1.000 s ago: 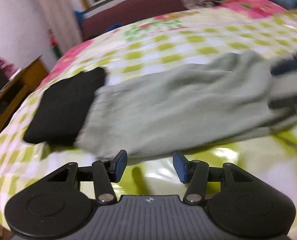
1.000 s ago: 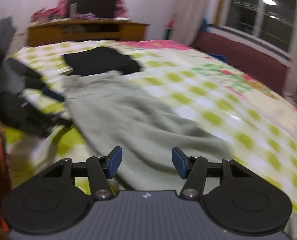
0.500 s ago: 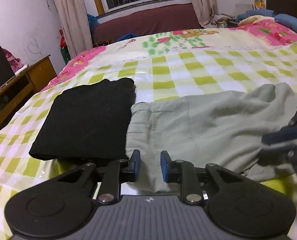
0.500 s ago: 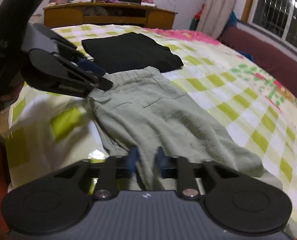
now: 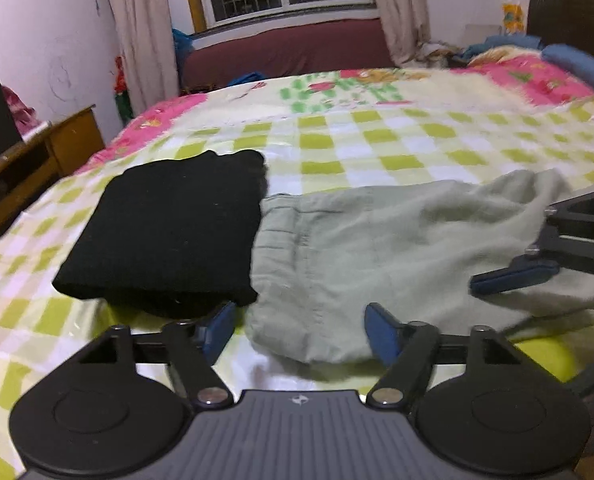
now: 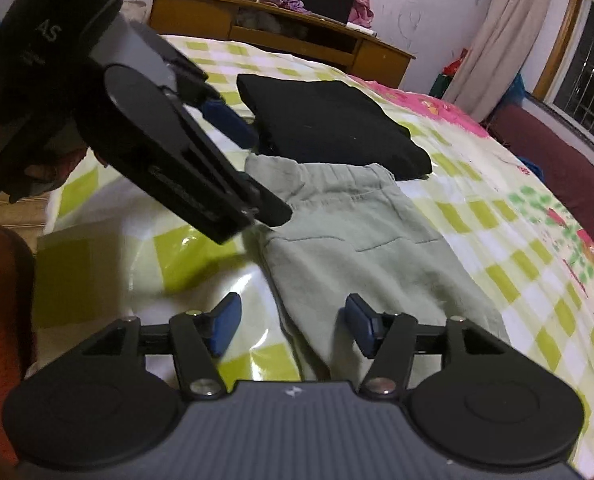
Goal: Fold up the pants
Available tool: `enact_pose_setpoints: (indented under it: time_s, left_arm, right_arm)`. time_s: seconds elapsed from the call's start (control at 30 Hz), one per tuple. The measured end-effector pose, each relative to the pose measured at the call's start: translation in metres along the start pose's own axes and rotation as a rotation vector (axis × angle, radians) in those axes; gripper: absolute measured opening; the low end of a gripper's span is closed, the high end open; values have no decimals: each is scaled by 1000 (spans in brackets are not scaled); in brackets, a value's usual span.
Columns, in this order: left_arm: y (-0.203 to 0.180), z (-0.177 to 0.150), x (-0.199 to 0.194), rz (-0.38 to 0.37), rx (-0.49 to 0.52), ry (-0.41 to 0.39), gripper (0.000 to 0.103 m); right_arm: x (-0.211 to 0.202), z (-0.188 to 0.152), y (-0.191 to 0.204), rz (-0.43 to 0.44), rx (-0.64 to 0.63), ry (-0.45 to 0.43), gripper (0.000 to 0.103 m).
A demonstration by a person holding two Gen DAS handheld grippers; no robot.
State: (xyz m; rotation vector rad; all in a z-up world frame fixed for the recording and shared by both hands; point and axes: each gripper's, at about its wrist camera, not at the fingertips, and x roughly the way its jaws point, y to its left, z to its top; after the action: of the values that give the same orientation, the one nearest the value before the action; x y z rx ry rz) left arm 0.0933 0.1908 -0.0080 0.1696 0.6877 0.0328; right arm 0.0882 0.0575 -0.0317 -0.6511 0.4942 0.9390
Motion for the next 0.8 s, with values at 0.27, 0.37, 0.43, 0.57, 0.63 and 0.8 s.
enact_pose_setpoints:
  time_s: [0.27, 0.37, 0.43, 0.57, 0.63, 0.8]
  left_arm:
    - [22, 26, 9, -21, -36, -2, 24]
    - [28, 37, -5, -14, -41, -91, 24]
    - [29, 34, 3, 22, -23, -88, 24]
    - [35, 6, 20, 27, -38, 13, 25]
    - [36, -5, 14, 32, -48, 24, 28]
    - [44, -12, 3, -67, -131, 2, 58]
  right_arm:
    - [-3, 17, -28, 29, 218, 21, 6]
    - [-19, 25, -34, 6, 280, -54, 4]
    - [-25, 28, -34, -39, 298, -115, 4]
    - [4, 24, -22, 25, 259, -21, 14]
    - [12, 19, -11, 23, 189, 11, 36]
    - [17, 11, 15, -8, 16, -5, 61]
